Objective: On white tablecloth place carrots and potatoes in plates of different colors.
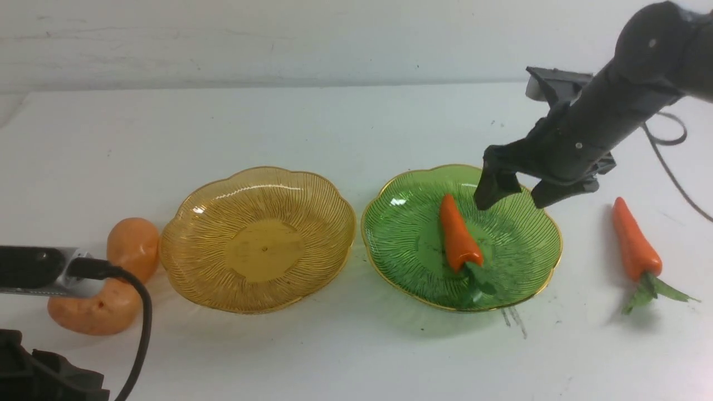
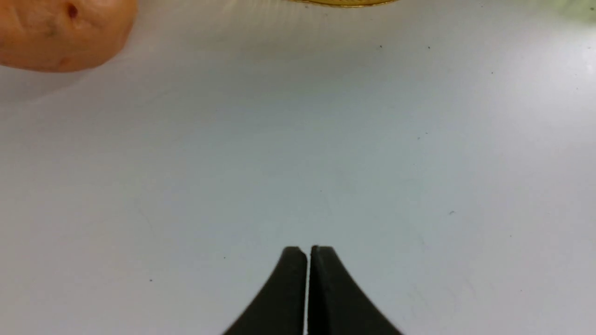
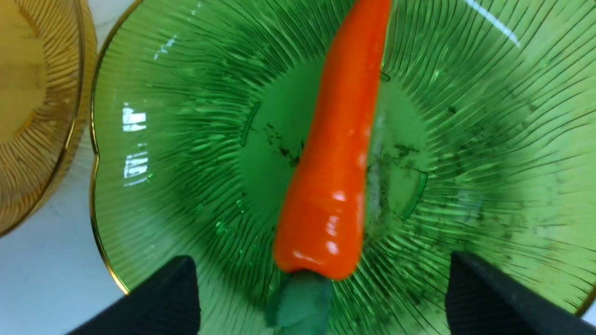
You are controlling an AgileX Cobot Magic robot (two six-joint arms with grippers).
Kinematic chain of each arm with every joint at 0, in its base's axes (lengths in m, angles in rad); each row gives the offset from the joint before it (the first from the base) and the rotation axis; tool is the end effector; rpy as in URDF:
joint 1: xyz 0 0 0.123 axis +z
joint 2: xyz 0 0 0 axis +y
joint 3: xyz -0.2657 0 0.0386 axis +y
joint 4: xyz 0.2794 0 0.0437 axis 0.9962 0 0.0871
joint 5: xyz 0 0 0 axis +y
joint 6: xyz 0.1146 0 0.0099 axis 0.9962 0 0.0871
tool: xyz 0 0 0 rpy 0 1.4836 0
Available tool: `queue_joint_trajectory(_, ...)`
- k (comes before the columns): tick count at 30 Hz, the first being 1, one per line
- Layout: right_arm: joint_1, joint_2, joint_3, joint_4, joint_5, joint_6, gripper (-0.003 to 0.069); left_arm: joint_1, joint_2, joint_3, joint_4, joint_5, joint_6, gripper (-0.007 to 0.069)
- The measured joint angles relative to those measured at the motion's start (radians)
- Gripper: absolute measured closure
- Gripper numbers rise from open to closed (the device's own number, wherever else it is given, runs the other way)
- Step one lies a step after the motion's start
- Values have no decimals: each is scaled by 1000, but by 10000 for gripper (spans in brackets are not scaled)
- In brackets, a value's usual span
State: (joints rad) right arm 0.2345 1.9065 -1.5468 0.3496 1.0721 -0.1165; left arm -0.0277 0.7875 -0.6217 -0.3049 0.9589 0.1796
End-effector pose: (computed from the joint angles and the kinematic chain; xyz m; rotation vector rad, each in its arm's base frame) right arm 0.4084 0.1332 0.1975 -0.3144 2.8793 0.4945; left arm 0.1805 -0.0333 0.2407 0.1281 2.5693 -0.3306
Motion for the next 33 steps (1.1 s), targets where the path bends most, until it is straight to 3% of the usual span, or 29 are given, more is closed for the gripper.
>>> queue_joint_trajectory(2, 0, 0, -61, -125, 90, 37, -25, 0, 0, 0, 0, 0, 0, 627)
queue_joint_trajectory(4, 0, 0, -108, -313, 143, 94, 22, 0, 0, 0, 0, 0, 0, 627)
queue_joint_trajectory(5, -2, 0, -110, -328, 144, 99, 28, 0, 0, 0, 0, 0, 0, 627)
queue_joint_trajectory(6, -17, -1, -117, -435, 151, 138, 92, 0, 0, 0, 0, 0, 0, 627)
queue_joint_trajectory(8, -80, -2, -115, -502, 155, 202, 198, 0, 0, 0, 1, 0, 0, 627)
queue_joint_trajectory(11, -203, 10, -115, -440, 157, 223, 279, 0, 0, 0, 13, 0, 0, 627)
queue_joint_trajectory(13, -267, 41, -115, -367, 158, 212, 289, 0, 0, 0, 31, 1, 0, 627)
queue_joint_trajectory(16, -311, 108, -115, -287, 158, 177, 244, 0, 0, 0, 57, 2, 0, 627)
queue_joint_trajectory(19, -310, 188, -115, -262, 157, 166, 151, 0, 0, 0, 64, 4, 0, 627)
queue_joint_trajectory(22, -309, 250, -115, -259, 154, 157, 110, 0, 0, 0, 64, 5, 0, 627)
queue_joint_trajectory(26, -309, 282, -115, -259, 153, 155, 208, 0, 0, 0, 64, 8, 0, 627)
queue_joint_trajectory(29, -309, 269, -126, -248, 153, 155, 390, 0, 0, 0, 64, 8, 0, 627)
queue_joint_trajectory(33, -304, 222, -163, -165, 154, 155, 368, 0, 0, 0, 64, 8, 0, 627)
